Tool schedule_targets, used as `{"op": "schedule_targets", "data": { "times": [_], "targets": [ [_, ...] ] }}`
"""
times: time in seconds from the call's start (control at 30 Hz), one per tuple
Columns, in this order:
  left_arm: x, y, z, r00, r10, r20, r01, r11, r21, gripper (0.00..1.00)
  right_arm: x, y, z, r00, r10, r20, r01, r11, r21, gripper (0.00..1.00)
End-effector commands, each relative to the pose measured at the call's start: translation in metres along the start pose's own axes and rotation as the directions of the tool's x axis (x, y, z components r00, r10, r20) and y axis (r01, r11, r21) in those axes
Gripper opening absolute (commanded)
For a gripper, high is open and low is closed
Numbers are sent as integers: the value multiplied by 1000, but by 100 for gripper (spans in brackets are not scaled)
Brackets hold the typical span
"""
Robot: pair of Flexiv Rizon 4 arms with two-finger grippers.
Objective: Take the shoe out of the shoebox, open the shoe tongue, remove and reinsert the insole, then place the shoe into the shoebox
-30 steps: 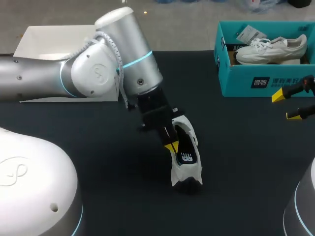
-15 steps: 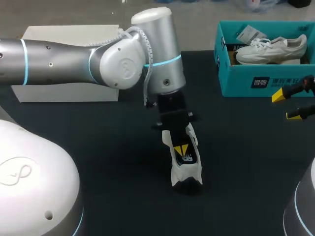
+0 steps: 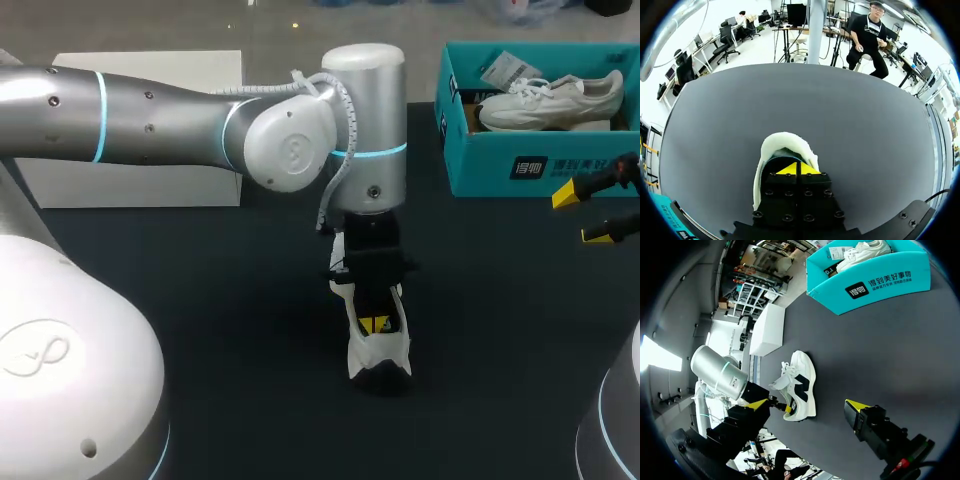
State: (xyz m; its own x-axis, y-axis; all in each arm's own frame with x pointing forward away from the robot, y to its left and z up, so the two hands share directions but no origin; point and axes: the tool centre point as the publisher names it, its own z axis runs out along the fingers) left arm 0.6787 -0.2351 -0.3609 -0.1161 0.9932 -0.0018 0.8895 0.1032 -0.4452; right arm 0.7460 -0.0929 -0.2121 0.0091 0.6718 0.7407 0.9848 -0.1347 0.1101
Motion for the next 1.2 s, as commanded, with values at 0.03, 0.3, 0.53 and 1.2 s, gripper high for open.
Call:
{"op": "schedule_targets", "data": {
  "times": [0.03, 0.3, 0.53, 1.2],
  "targets": [
    [-13, 4, 20, 1000, -14, -28, 14, 1000, 2, 0, 0, -1, 0, 1000, 1, 3, -1, 1000, -2, 100],
    [-16, 10, 41, 998, -56, 0, 56, 997, -49, 0, 0, -1, 0, 1000, 1, 3, -1, 1000, -2, 100],
    [-9, 10, 31, 995, -3, 97, 16, 990, -137, 0, 0, -1, 0, 1000, 1, 3, -1, 1000, -2, 100],
    [-7, 3, 16, 998, 34, 57, -26, 989, -143, 0, 0, -1, 0, 1000, 1, 3, -1, 1000, -2, 100]
  ]
}}
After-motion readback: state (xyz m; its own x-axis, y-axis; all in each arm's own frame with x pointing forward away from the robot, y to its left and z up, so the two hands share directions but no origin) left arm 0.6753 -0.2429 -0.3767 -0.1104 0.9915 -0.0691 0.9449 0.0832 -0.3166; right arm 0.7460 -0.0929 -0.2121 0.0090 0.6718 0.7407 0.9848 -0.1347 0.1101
